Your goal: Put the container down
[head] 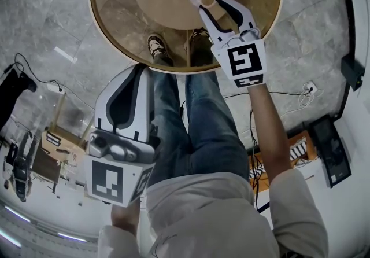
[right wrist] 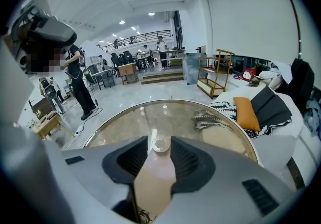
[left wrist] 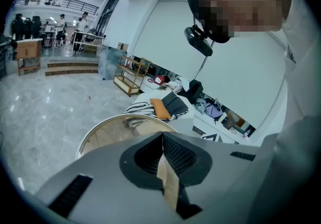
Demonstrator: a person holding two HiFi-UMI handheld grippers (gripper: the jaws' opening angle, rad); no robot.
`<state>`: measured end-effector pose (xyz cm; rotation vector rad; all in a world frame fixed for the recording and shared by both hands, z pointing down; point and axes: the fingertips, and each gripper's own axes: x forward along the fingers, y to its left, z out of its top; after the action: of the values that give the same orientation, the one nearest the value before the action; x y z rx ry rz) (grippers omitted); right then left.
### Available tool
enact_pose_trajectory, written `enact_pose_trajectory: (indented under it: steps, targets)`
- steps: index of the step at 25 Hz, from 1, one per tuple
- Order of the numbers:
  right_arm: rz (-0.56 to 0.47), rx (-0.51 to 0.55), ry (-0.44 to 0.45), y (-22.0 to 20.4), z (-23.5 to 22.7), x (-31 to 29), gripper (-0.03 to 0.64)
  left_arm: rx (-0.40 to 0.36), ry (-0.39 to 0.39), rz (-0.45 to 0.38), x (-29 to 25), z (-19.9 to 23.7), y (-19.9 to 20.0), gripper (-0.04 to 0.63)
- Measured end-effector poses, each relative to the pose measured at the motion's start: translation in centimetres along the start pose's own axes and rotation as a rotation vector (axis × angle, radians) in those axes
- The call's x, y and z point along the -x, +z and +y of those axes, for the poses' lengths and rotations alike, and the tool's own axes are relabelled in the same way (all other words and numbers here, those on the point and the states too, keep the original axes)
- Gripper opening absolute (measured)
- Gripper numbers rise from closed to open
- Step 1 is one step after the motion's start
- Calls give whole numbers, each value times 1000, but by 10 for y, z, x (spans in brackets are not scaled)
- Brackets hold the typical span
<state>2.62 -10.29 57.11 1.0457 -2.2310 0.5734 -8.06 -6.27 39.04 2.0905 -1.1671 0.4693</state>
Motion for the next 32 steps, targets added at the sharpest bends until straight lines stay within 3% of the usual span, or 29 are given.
enact_pose_trajectory:
  steps: [15, 32]
  targets:
    - [-28, -33, 52, 31, 16, 32, 124, -33, -28, -6, 11, -15, 24, 18]
    - [-54, -49, 44, 78, 29, 82, 98, -67, -32, -3, 56, -24, 48, 18]
